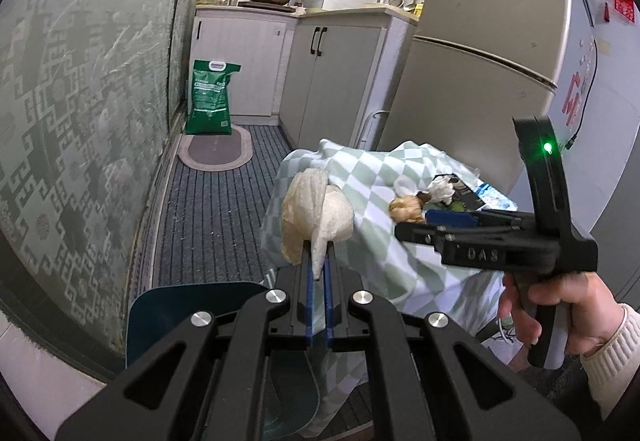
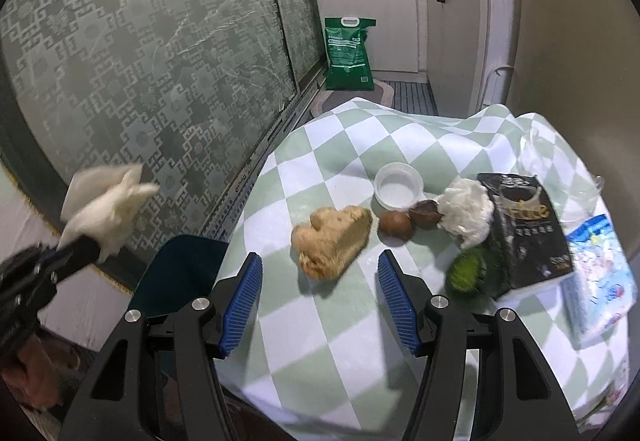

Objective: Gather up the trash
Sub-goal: 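Carry the bag and ginger to the teal bin and open both tools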

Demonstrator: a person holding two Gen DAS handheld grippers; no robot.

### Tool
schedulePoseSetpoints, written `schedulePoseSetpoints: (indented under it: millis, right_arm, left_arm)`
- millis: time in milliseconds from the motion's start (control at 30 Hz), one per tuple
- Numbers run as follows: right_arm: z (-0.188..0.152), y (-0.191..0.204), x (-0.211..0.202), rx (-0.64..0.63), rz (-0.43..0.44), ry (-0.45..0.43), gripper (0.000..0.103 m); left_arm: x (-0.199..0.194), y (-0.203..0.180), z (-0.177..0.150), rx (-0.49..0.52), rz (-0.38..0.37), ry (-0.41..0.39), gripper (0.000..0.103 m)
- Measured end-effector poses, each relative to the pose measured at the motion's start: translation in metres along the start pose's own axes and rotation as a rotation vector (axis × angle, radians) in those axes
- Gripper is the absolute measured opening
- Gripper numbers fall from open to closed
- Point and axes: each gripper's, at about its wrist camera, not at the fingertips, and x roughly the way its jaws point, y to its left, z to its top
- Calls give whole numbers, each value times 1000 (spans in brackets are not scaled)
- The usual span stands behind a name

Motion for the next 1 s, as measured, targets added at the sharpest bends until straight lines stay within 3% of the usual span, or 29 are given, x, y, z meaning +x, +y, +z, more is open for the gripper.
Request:
schedulePoseSetpoints:
  millis: [100,200,467,733,1000]
  right_arm:
    - [5,0,6,16,-20,-15,59]
    - [8,-3,9,50,-37,-21,43]
    - [11,0,0,45,-35,-26,42]
    - [19,39,-11,-33,32,-48,42]
    - [19,76,-9,-93,102,-35,42]
  left_arm:
    - [0,5,-5,1,11,16,5]
    - [3,11,-10,-4,25,43,5]
    - [3,35,-21,-36,67,86,5]
    - [2,50,-25,-56,86,108,5]
    - [9,66,-38,-75,104,191,5]
